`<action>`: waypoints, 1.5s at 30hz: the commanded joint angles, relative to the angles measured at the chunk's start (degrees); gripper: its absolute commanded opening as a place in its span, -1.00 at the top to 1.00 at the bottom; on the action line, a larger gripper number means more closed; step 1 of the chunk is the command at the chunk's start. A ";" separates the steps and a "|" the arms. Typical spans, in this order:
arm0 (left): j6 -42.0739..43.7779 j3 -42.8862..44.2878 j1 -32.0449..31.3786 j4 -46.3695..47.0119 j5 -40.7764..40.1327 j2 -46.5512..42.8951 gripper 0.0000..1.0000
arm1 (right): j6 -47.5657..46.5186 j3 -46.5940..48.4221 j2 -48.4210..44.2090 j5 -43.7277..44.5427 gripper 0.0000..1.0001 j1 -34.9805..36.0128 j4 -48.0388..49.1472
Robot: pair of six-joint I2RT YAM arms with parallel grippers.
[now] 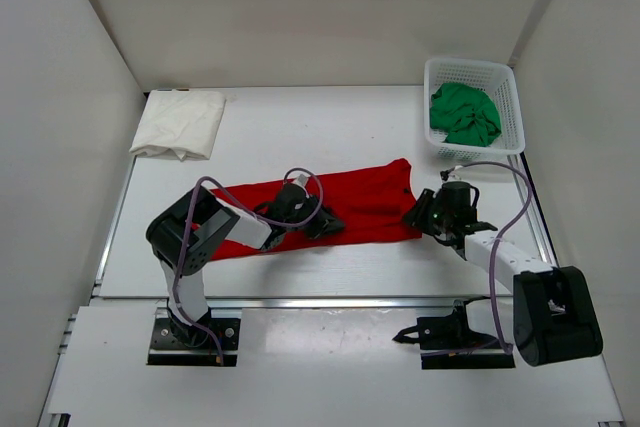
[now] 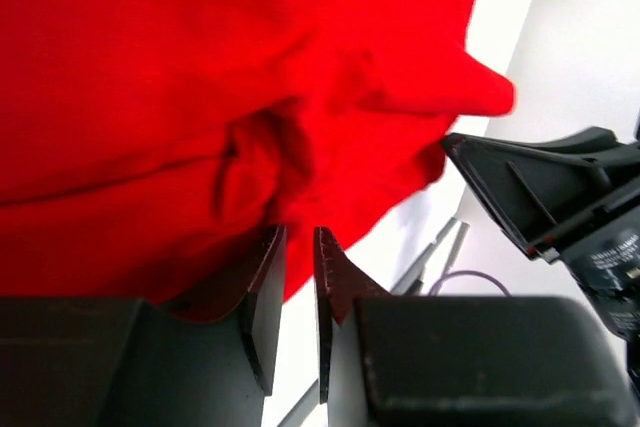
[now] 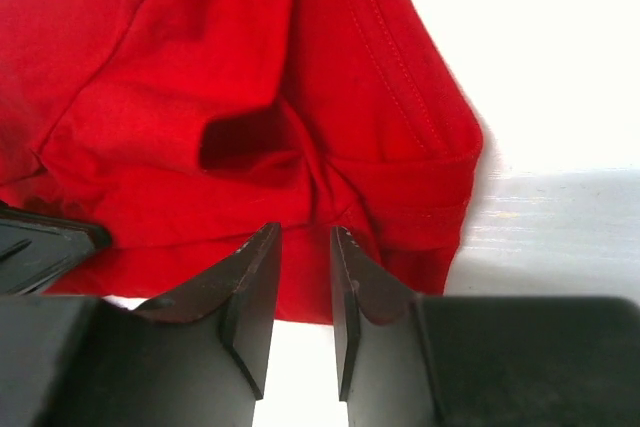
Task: Fold and stack the t-shirts
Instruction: Fold the other side of the tshirt into a rectangle
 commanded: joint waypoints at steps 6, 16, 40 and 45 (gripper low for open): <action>3.74 -1.64 0.39 -4.21 -6.19 -5.78 0.32 | -1.16 0.80 2.63 0.91 0.47 0.80 3.10; 2.69 1.97 -0.85 -3.69 -3.82 0.63 0.33 | -1.07 1.85 4.13 1.17 0.71 0.53 4.33; 0.40 3.99 -2.34 -2.37 -3.99 2.83 0.61 | -2.04 4.22 5.53 4.52 0.66 1.68 4.15; 0.05 4.96 -2.25 -2.72 -3.38 2.22 0.91 | -2.04 4.57 4.22 6.52 0.98 4.13 3.90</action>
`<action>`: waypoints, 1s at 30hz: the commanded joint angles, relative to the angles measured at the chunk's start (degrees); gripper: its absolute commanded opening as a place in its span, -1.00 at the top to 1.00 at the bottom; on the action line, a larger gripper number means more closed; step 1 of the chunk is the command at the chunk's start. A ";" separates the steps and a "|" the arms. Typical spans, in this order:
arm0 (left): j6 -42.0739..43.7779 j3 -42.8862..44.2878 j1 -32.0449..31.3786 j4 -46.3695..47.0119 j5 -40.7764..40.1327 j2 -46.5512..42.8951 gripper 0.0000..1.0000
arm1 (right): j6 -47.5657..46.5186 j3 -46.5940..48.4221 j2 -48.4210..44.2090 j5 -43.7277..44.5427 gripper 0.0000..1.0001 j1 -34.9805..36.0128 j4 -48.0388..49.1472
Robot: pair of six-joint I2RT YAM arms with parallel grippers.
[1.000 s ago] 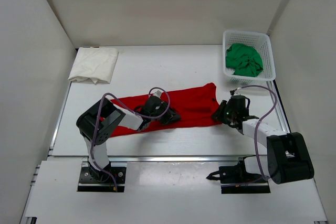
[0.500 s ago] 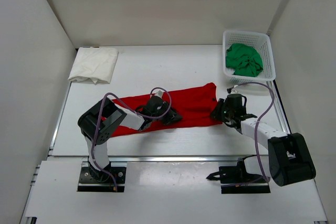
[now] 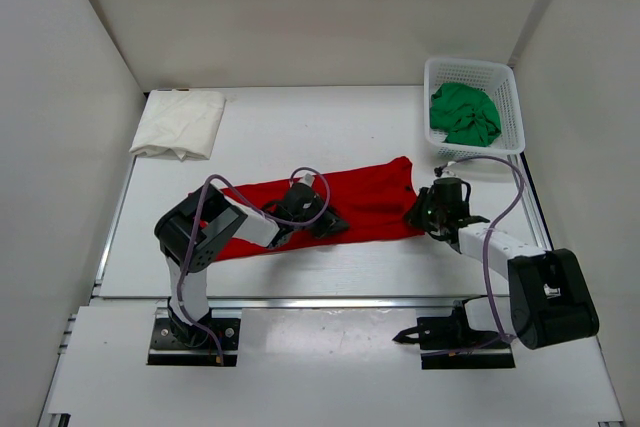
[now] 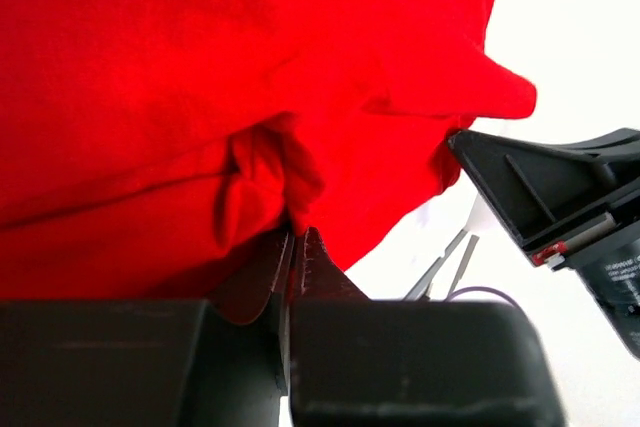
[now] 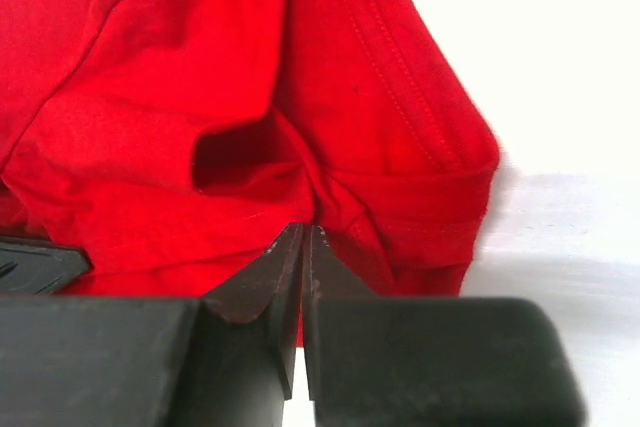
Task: Fold and stack the t-shirts
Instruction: Fold the other side of the tshirt into a rectangle
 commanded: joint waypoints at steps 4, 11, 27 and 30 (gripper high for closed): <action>-0.74 1.07 0.02 0.38 -0.19 -2.03 1.00 | -0.34 2.93 -3.92 3.92 0.99 4.09 -0.27; -2.06 -0.69 -0.15 1.43 2.09 -6.59 1.00 | -0.25 1.80 -9.28 4.19 1.00 3.83 -3.53; -3.73 -7.28 1.51 4.08 7.01 -10.91 0.92 | 1.24 -4.09 -21.16 -4.60 1.00 -1.80 -14.96; -3.73 -8.33 1.87 5.13 8.16 -9.77 0.76 | 2.04 -5.85 -21.16 -5.04 0.99 -1.01 -15.48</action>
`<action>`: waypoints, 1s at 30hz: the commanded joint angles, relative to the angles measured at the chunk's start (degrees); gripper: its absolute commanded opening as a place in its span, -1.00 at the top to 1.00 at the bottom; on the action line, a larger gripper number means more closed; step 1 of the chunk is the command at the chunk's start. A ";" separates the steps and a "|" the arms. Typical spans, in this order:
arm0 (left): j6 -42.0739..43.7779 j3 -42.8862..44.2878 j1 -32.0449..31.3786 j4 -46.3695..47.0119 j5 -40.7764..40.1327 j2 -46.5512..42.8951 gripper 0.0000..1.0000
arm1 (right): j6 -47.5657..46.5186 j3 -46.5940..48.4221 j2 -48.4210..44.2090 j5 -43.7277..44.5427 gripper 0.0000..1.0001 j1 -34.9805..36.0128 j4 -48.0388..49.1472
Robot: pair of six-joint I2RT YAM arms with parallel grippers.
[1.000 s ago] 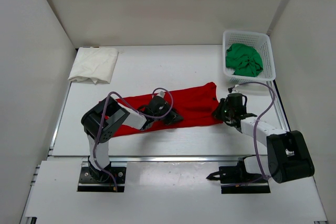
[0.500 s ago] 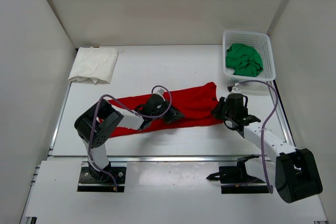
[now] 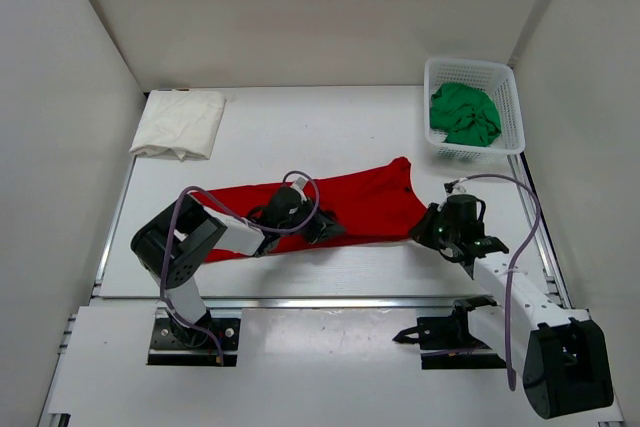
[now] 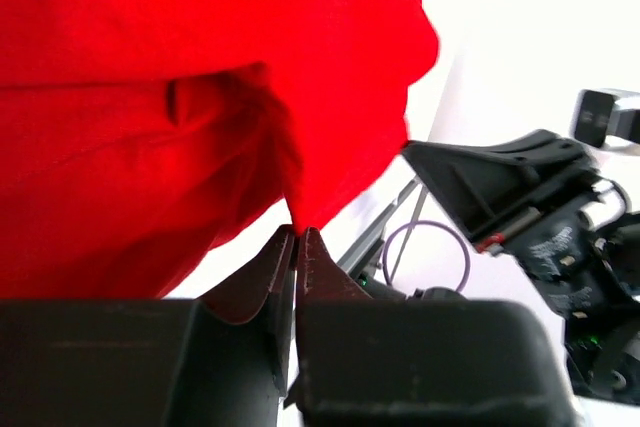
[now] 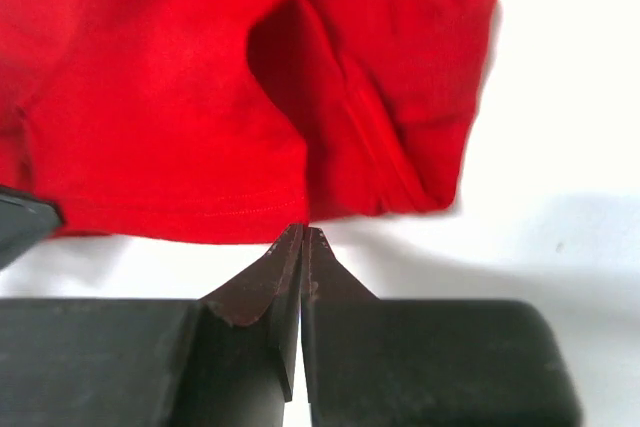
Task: Fold and stack the t-shirts
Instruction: Fold the other side of the tshirt into a rectangle
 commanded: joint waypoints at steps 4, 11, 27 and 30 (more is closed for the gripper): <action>0.40 -1.43 0.97 3.45 4.08 0.34 0.35 | 2.48 -2.97 -1.31 -1.08 1.00 0.90 -0.48; 6.28 -1.17 2.46 -0.93 5.14 -2.73 0.15 | -0.67 3.43 0.25 0.76 0.46 -1.82 2.40; 12.28 -8.53 30.49 -6.04 6.46 -11.44 0.19 | 1.07 17.60 37.96 -1.44 0.99 3.72 21.49; 6.22 -16.36 39.37 4.32 9.97 -10.48 0.23 | 1.52 18.03 40.69 -1.52 1.00 0.04 19.29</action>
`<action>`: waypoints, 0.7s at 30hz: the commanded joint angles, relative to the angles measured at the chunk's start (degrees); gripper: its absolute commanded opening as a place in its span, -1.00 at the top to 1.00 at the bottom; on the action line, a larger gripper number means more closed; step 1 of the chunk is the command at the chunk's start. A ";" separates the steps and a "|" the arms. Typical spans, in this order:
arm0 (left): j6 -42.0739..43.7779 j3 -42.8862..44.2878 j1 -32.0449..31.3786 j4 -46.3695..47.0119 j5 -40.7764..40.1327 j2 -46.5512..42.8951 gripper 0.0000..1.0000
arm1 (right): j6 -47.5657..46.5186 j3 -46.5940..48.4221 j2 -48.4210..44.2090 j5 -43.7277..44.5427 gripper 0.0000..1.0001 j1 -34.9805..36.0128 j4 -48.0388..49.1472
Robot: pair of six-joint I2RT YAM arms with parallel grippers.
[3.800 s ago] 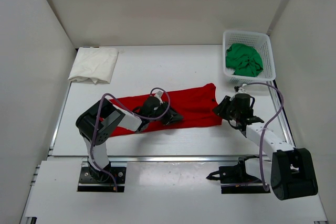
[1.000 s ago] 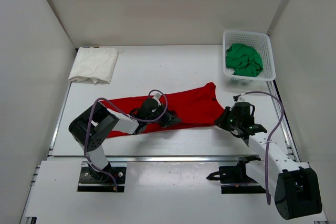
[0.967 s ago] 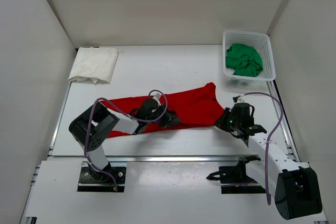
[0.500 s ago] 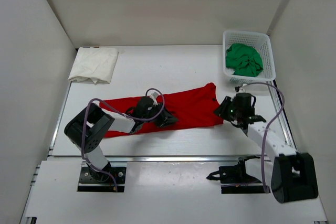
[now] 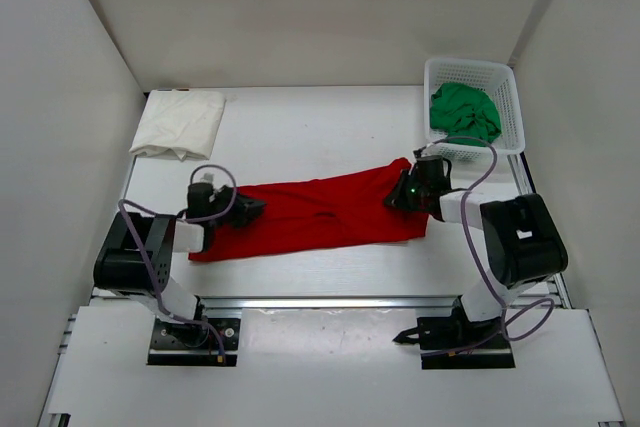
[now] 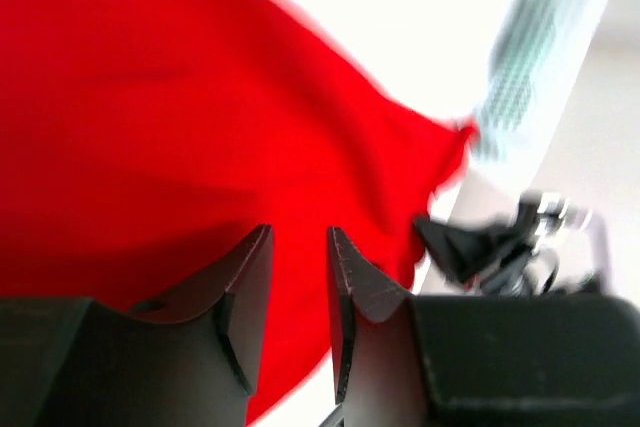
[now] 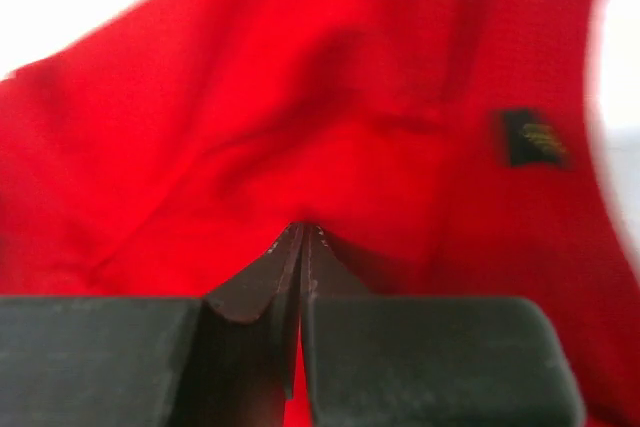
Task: Fold and stack the t-shirts
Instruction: Fold the other side of the tshirt into a rectangle, then rotate the tshirt 90 degrees
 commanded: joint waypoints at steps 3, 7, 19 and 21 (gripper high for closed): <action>-3.90 -8.80 12.75 6.84 3.64 -1.05 0.23 | -0.34 -0.17 -0.22 3.77 0.99 -6.13 -1.33; -1.87 -10.74 18.89 5.08 0.92 -4.03 0.21 | -1.05 1.40 -2.15 4.30 1.00 -6.06 -1.50; 9.90 -2.83 9.34 -12.50 -8.49 -23.89 0.12 | -2.37 0.61 -6.74 9.23 0.84 7.57 -5.55; 11.13 -3.62 4.52 -12.50 -7.88 -25.48 0.11 | -2.11 3.24 -1.92 8.44 0.94 7.83 -6.60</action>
